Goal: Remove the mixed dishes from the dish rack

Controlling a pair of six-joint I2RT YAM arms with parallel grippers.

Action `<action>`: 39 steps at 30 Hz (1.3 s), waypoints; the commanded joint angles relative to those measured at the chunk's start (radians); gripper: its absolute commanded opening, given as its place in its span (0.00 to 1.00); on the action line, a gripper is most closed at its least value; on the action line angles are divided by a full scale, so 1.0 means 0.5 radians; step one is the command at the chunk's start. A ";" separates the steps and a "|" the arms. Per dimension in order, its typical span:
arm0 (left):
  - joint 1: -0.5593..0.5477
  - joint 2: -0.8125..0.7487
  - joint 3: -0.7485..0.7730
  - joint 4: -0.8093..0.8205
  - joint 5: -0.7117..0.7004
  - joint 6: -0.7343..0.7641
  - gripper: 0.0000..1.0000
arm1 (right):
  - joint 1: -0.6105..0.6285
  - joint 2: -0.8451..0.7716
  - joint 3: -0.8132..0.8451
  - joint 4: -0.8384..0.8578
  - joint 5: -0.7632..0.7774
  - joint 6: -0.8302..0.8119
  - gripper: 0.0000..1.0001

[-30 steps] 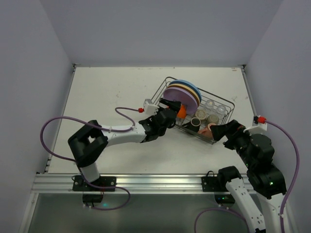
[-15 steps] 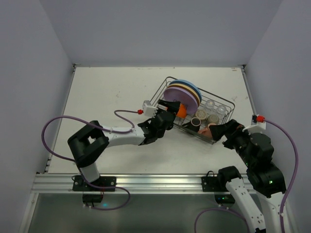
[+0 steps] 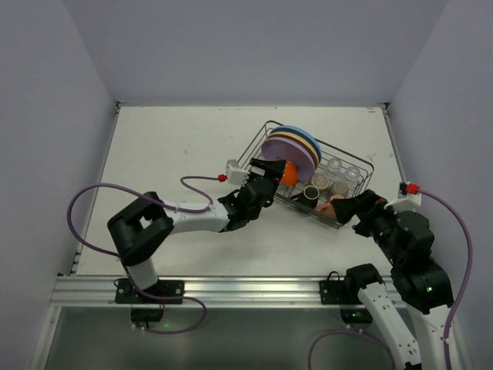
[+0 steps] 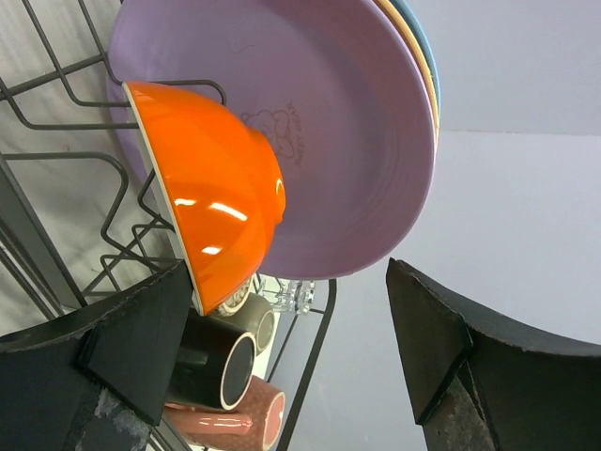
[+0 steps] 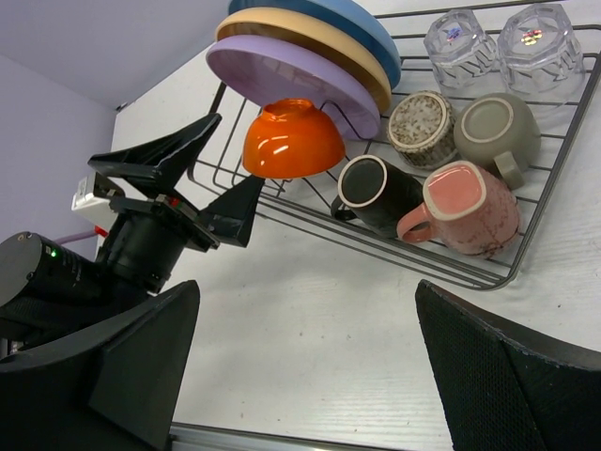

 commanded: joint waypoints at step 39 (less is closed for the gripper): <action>-0.009 0.194 0.074 0.185 -0.104 0.305 0.36 | 0.004 0.018 -0.010 0.100 -0.111 -0.054 0.99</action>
